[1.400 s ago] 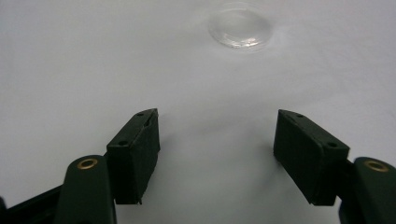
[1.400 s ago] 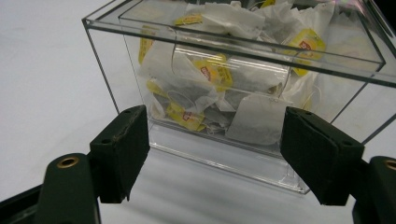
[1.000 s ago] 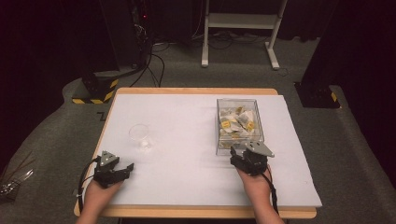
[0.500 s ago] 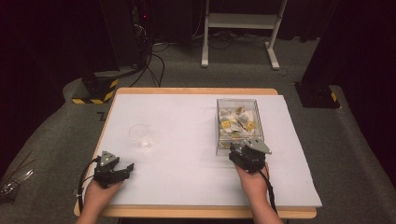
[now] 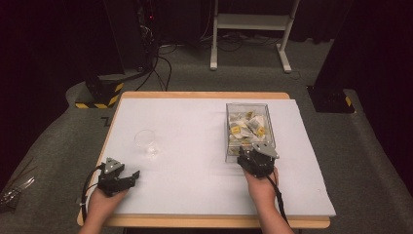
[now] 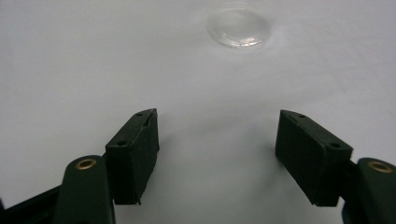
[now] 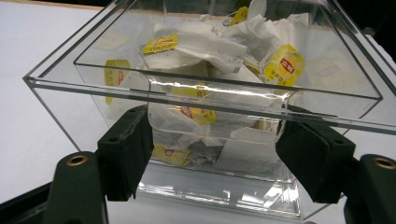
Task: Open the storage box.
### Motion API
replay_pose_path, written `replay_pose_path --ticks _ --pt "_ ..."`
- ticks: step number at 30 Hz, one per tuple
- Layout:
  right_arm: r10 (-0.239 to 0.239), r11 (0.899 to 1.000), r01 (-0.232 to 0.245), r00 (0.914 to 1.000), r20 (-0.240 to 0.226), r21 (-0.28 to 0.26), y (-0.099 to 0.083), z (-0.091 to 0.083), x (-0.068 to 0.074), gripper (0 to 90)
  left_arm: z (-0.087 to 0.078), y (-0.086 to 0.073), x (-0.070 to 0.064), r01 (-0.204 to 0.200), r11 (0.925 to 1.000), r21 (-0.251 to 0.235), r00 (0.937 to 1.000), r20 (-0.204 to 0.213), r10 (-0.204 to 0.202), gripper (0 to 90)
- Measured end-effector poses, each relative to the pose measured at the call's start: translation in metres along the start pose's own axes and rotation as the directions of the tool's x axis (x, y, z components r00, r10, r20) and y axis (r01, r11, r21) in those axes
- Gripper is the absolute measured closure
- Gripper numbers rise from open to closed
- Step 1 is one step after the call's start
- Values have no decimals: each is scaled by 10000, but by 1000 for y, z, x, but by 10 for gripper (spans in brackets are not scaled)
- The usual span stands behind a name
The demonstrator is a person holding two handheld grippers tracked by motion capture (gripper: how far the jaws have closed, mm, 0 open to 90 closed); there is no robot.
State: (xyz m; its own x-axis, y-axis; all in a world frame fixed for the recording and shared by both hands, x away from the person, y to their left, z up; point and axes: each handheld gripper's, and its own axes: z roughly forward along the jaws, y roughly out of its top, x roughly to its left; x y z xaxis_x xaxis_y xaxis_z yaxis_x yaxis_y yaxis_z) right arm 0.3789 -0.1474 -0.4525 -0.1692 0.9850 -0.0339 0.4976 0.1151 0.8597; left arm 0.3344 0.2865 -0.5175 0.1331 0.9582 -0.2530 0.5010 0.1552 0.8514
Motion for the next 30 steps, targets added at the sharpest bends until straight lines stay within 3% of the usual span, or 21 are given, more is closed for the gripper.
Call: replay_pose_path --ticks 15,30 --pt "92 9999 -90 9994 340 -62 -1 1 6 315 0 0 0 4 10000 -2 10000 3 -4 304" --pt "85 9999 -82 9993 371 -69 -2 -1 7 320 0 0 0 -4 10000 2 10000 4 4 303"
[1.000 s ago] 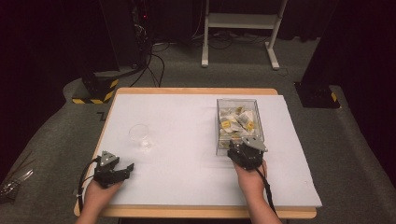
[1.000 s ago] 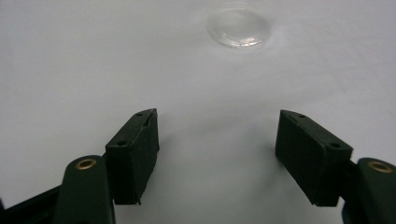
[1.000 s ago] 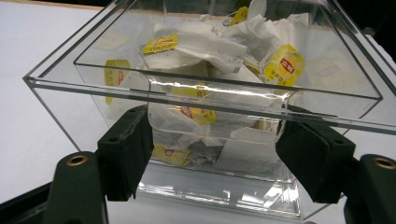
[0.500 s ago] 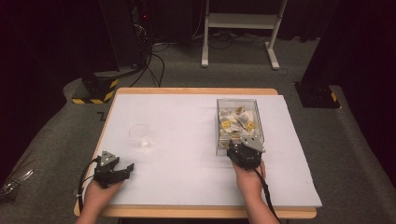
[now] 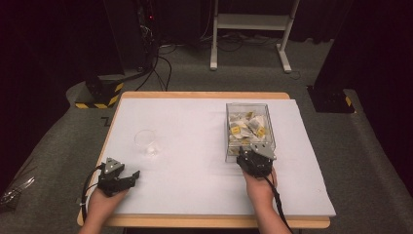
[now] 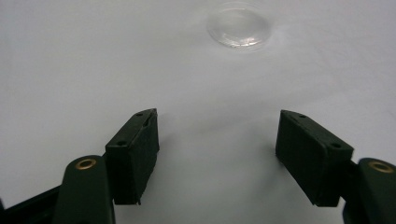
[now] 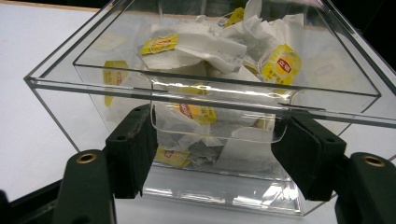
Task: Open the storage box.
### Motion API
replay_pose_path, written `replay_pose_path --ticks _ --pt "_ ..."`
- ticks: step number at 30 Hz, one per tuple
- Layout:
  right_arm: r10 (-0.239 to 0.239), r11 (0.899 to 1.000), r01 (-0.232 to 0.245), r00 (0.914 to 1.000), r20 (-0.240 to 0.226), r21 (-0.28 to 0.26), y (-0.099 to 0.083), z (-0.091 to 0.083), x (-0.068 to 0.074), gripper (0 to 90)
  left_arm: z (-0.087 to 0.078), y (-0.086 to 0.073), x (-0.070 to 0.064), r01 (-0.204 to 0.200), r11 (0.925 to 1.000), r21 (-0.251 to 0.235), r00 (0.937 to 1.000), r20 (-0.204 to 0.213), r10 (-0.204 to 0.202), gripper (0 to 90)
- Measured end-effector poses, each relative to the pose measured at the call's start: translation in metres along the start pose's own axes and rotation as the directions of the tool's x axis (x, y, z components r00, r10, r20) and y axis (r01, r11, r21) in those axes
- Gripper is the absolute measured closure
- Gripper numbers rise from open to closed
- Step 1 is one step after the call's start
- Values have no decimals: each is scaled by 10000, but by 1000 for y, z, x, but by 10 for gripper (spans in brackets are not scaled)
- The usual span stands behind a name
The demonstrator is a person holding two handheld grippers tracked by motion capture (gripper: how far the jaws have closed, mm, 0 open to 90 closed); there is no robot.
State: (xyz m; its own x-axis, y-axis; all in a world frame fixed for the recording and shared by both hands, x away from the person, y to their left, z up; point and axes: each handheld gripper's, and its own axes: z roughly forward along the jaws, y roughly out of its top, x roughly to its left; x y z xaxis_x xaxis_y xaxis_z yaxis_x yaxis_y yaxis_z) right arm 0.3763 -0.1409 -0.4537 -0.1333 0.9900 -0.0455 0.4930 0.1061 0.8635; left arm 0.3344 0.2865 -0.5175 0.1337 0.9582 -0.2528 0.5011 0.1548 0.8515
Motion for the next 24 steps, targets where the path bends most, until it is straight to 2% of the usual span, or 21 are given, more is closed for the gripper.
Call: replay_pose_path --ticks 24 --pt "-100 9999 98 9998 -174 -101 -9 -14 -1 321 0 0 0 -11 10000 -11 10000 -6 11 303"
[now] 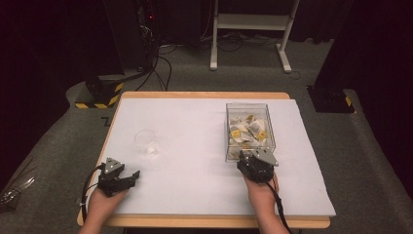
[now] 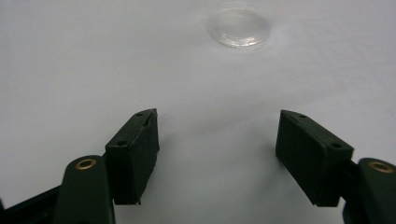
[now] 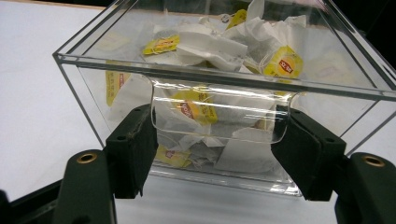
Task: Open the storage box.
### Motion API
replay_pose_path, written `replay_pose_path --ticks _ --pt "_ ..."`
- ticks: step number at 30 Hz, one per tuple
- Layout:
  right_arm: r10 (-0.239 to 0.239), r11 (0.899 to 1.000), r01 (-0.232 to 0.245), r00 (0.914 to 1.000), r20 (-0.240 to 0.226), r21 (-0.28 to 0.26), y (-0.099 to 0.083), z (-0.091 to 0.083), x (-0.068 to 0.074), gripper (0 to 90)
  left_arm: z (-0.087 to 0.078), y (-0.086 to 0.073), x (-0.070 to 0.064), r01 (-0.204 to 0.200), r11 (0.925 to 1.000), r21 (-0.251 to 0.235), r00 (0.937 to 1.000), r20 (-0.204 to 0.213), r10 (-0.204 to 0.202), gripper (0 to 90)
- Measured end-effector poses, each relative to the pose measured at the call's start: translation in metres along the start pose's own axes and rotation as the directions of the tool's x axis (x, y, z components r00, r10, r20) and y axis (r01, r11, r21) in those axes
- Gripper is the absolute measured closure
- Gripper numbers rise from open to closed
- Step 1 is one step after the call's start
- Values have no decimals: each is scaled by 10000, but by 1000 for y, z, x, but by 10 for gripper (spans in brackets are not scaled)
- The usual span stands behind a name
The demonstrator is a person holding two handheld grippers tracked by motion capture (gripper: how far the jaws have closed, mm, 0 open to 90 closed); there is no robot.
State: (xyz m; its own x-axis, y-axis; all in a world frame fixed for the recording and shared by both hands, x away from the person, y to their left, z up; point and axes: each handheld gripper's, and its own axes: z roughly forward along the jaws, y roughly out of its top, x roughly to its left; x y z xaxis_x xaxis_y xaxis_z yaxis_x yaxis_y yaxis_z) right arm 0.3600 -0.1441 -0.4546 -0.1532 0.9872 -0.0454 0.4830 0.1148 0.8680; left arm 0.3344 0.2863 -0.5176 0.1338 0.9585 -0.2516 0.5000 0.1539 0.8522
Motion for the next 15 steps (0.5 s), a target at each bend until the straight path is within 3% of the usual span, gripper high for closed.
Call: replay_pose_path --ticks 15 --pt "-39 10000 38 10000 -87 -59 -9 -15 1 322 0 0 0 2 10000 -4 10000 -1 -2 303"
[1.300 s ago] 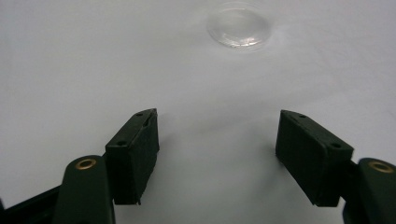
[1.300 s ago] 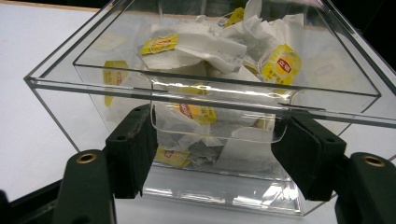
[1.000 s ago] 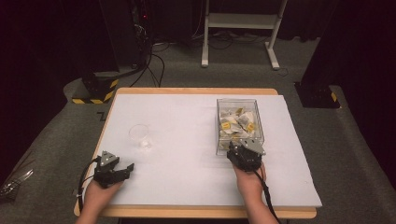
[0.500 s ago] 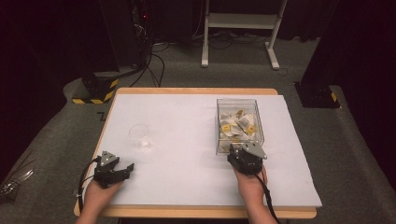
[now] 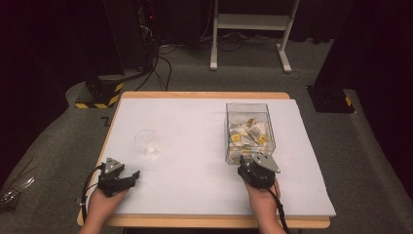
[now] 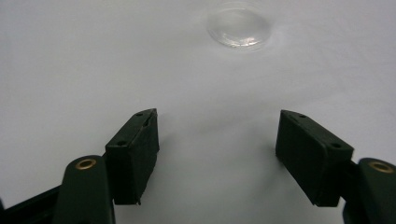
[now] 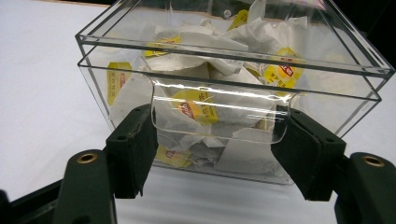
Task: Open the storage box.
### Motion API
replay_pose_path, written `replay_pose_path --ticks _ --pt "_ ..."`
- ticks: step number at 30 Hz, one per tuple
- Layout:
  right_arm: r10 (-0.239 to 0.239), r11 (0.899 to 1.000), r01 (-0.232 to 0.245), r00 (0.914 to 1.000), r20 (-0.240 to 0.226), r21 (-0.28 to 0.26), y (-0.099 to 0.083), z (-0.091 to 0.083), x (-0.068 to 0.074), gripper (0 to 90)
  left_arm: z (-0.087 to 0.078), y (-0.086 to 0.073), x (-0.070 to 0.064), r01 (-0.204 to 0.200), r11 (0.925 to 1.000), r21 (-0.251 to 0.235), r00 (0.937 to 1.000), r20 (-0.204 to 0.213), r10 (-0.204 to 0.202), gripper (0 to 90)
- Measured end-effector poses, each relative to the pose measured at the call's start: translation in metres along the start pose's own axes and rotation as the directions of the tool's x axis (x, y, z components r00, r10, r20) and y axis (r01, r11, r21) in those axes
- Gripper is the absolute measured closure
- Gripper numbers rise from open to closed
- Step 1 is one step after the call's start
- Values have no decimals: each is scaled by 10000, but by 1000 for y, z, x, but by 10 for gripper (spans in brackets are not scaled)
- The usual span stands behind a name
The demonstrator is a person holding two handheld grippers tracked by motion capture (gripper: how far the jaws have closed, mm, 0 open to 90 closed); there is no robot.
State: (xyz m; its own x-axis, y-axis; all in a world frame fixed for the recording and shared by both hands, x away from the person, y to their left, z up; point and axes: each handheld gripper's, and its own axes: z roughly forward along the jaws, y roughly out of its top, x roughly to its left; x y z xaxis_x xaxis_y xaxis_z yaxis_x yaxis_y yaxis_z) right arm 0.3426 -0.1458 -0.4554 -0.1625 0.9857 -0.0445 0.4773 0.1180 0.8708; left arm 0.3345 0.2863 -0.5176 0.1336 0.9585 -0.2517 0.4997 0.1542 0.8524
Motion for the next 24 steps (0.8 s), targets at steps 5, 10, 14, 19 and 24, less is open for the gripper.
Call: replay_pose_path --ticks 5,10,14,19,24 --pt "-26 10000 26 10000 -15 -10 -2 -4 0 321 0 0 0 8 10000 -2 10000 0 -8 303" --pt "-17 10000 17 10000 -30 6 -5 -8 1 322 0 0 0 1 10000 1 10000 1 -1 303" --pt "13 10000 -13 10000 -54 -14 -7 -13 1 322 0 0 0 -4 10000 5 10000 0 4 303" --pt "-29 10000 29 10000 -67 -31 -10 -16 2 322 0 0 0 2 10000 0 10000 -1 -2 303" --pt "-57 10000 57 9999 -88 -55 -13 -22 2 322 0 0 0 -11 10000 5 10000 -2 11 303"
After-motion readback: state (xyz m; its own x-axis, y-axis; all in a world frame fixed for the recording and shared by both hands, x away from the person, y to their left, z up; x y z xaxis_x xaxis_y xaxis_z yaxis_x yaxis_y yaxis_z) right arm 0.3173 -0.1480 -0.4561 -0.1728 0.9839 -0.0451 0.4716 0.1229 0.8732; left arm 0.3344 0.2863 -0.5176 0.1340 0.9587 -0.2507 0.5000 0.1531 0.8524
